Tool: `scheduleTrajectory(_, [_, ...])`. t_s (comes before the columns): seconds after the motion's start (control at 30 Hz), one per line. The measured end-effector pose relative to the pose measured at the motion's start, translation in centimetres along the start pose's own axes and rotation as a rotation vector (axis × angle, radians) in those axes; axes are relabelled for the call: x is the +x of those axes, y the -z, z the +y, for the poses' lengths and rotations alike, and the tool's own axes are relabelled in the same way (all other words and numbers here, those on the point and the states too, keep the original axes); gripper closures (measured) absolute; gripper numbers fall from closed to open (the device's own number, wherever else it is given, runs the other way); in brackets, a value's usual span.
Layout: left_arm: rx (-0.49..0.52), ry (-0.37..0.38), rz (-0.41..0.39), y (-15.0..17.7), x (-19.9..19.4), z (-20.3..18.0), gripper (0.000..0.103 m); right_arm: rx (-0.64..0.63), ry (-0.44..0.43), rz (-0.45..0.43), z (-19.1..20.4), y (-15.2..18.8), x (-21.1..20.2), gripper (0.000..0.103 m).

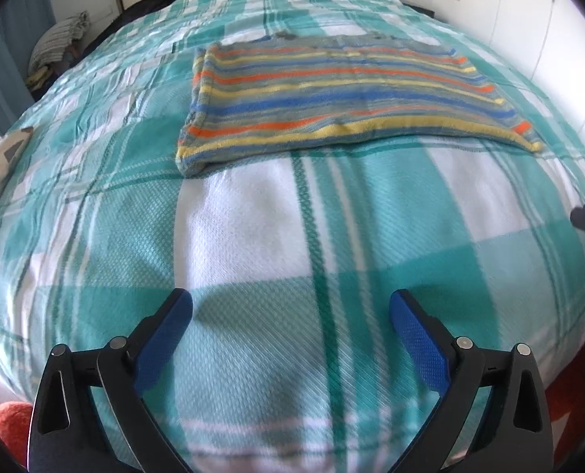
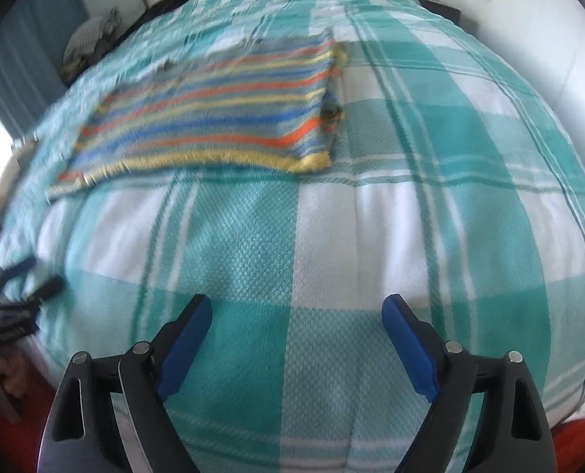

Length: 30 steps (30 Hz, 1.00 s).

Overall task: Fold small clothes
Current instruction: 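Grasp one side edge of the folded sweater with the left tool while the right tool grasps it too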

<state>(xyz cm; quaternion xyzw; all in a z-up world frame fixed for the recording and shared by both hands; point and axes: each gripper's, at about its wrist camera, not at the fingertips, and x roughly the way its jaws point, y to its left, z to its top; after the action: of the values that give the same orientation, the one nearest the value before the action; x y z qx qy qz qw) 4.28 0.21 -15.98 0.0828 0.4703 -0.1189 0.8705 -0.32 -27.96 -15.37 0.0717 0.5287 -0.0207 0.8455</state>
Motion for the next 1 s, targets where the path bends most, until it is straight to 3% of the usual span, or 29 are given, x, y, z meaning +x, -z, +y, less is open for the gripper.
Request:
scheduleTrajectory(0.13, [0.066, 0.051, -0.062, -0.7, -3.5, -2.9, 0.003, 0.067, -0.040, -0.060, -1.4, -0.2, -3.5, 0.016])
scheduleTrajectory(0.27, [0.228, 0.084, -0.074, -2.8, -5.2, -8.5, 0.003, 0.108, -0.090, -0.154, -2.7, -1.5, -6.5, 0.016])
scheduleTrajectory(0.5, [0.356, 0.161, -0.061, -7.3, -2.9, -15.5, 0.003, 0.195, -0.182, -0.186, -7.0, -8.1, -6.0, 0.016])
scheduleTrajectory(0.63, [0.391, 0.204, -0.069, -10.3, 0.7, -19.3, 0.010, 0.198, -0.241, -0.134, -9.4, -11.9, -3.3, 0.017])
scheduleTrajectory(0.83, [0.364, 0.246, -0.032, -13.3, 6.6, -22.4, 0.016, 0.186, -0.424, 0.010, -11.1, -19.1, 3.7, 0.028])
scheduleTrajectory(0.93, [0.367, 0.266, -0.082, -13.4, 7.1, -22.8, 0.019, 0.166, -0.489, 0.090, -10.8, -22.4, 8.0, 0.032])
scheduleTrajectory(1.0, [0.393, 0.284, -0.112, -13.2, 6.9, -23.3, 0.034, 0.180, -0.511, 0.136, -10.7, -24.7, 11.2, 0.032])
